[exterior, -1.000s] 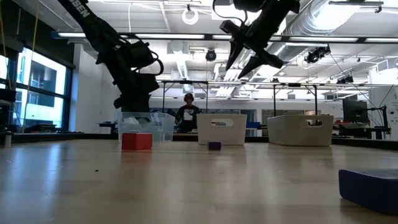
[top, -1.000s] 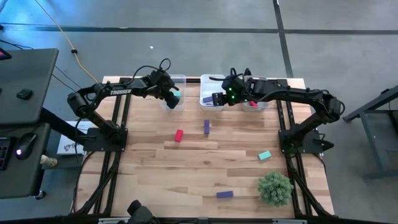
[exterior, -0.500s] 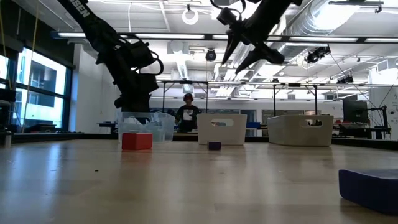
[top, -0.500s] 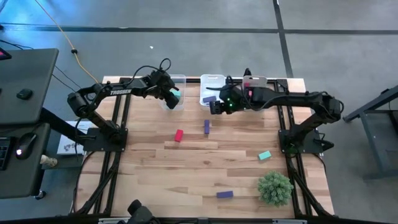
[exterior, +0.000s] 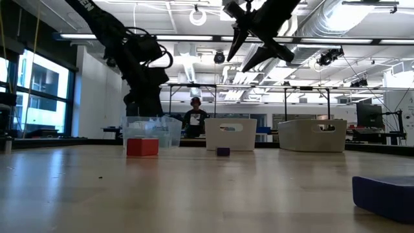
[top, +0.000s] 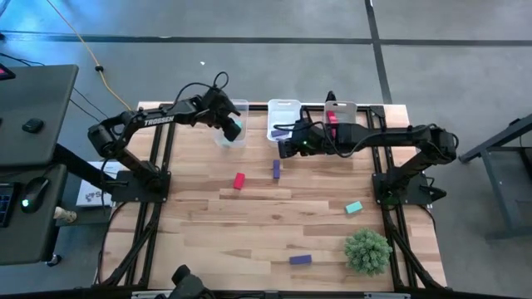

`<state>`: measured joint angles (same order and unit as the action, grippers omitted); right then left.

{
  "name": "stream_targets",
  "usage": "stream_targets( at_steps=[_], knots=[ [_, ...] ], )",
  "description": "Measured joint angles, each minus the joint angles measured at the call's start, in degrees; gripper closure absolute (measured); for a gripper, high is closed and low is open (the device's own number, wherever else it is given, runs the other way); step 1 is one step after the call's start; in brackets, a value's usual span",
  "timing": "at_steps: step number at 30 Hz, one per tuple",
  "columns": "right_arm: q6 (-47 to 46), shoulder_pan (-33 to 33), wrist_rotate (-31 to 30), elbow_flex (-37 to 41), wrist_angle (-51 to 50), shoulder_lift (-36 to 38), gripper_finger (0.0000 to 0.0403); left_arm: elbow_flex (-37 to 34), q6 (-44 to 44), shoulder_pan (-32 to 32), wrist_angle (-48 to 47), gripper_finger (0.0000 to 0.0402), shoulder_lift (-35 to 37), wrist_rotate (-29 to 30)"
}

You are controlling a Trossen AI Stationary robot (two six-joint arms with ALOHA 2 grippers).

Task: Sort & place blocks by color
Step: Put the violet block into the white bin

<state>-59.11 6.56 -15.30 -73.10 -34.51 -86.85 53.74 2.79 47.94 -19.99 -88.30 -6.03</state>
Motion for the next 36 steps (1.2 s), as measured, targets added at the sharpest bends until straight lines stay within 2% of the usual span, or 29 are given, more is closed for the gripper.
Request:
stream_targets(
  at_steps=[6,15,20,28,36],
  knots=[
    [-2.39,1.01,-1.08,0.0,0.23,0.0,0.0186,3.89,0.3,0.02,-7.51,0.0302,3.22,0.01],
    [2.92,3.35,5.16,0.0,0.51,0.0,0.0185,6.42,7.0,0.0,-14.58,0.0302,10.82,-0.1],
    [6.61,3.71,10.09,0.0,4.99,-1.61,0.0185,6.42,10.26,0.0,-17.32,0.0302,13.84,-0.12],
    [3.48,3.4,15.1,0.0,5.62,-7.48,0.0185,6.41,10.55,0.0,-20.41,0.0302,14.54,-0.03],
    [0.46,2.64,17.43,0.0,5.04,-13.07,0.0185,6.23,10.57,-0.95,-21.39,0.0302,14.54,0.67]
  ],
)
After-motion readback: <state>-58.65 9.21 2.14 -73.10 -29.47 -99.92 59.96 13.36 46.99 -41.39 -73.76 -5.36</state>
